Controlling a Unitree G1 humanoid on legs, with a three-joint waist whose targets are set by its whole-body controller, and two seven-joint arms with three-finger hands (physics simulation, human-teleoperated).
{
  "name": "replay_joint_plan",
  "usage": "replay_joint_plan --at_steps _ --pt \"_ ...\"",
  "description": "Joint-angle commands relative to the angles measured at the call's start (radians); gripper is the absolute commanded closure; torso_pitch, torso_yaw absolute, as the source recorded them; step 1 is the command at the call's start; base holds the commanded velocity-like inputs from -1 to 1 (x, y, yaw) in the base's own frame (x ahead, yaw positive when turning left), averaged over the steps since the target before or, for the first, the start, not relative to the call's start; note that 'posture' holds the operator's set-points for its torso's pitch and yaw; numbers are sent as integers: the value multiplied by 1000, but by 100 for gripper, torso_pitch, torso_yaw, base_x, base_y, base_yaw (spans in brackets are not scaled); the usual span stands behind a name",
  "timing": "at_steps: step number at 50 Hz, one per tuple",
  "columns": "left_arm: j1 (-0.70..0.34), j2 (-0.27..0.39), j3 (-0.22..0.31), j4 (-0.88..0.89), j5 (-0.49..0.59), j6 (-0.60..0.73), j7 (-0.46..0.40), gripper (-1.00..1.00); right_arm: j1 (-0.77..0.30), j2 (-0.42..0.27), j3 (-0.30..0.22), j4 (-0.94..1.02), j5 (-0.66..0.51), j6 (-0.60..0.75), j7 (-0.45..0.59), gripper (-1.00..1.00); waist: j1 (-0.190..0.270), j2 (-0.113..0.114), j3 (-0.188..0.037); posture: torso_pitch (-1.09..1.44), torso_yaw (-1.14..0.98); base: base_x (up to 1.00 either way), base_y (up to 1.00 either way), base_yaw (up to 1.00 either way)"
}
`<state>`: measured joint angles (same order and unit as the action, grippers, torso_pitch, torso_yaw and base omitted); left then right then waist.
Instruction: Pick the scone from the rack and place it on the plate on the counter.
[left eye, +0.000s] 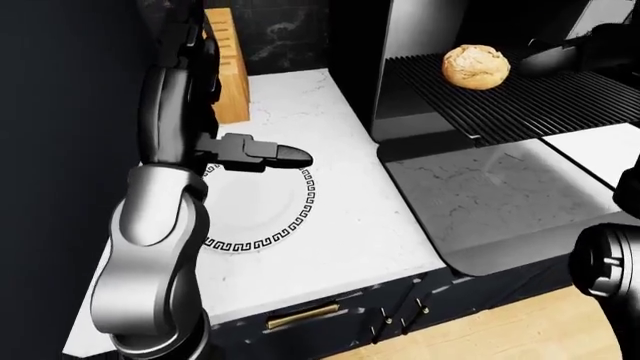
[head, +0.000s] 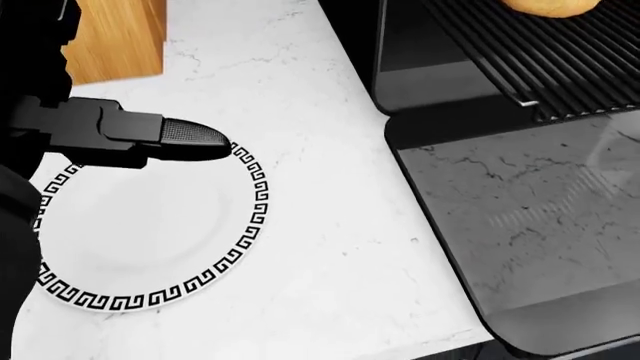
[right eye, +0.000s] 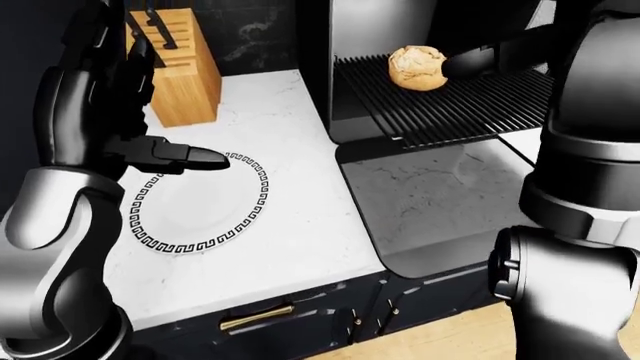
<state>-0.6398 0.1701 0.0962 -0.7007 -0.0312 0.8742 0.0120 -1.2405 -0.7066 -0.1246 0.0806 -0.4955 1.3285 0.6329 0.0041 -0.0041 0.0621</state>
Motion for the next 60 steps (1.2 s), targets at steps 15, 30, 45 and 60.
replay_joint_plan --at_steps 15,30,45,60 --pt "-15 2 4 -8 11 -49 0 -100 -67 64 -33 77 -17 -136 -41 -100 0 -7 -32 0 0 0 0 0" --pt "-15 5 8 -8 14 -46 -5 -100 -67 97 -26 135 28 -196 -88 -100 3 -7 -37 0 0 0 0 0" --pt "-24 8 10 -3 12 -42 -4 -100 -60 120 -26 180 53 -250 -119 -100 4 -7 -40 0 0 0 0 0" --pt "-14 16 19 -7 11 -38 -5 -100 -52 135 -14 186 63 -272 -105 -33 3 -6 -39 0 0 0 0 0"
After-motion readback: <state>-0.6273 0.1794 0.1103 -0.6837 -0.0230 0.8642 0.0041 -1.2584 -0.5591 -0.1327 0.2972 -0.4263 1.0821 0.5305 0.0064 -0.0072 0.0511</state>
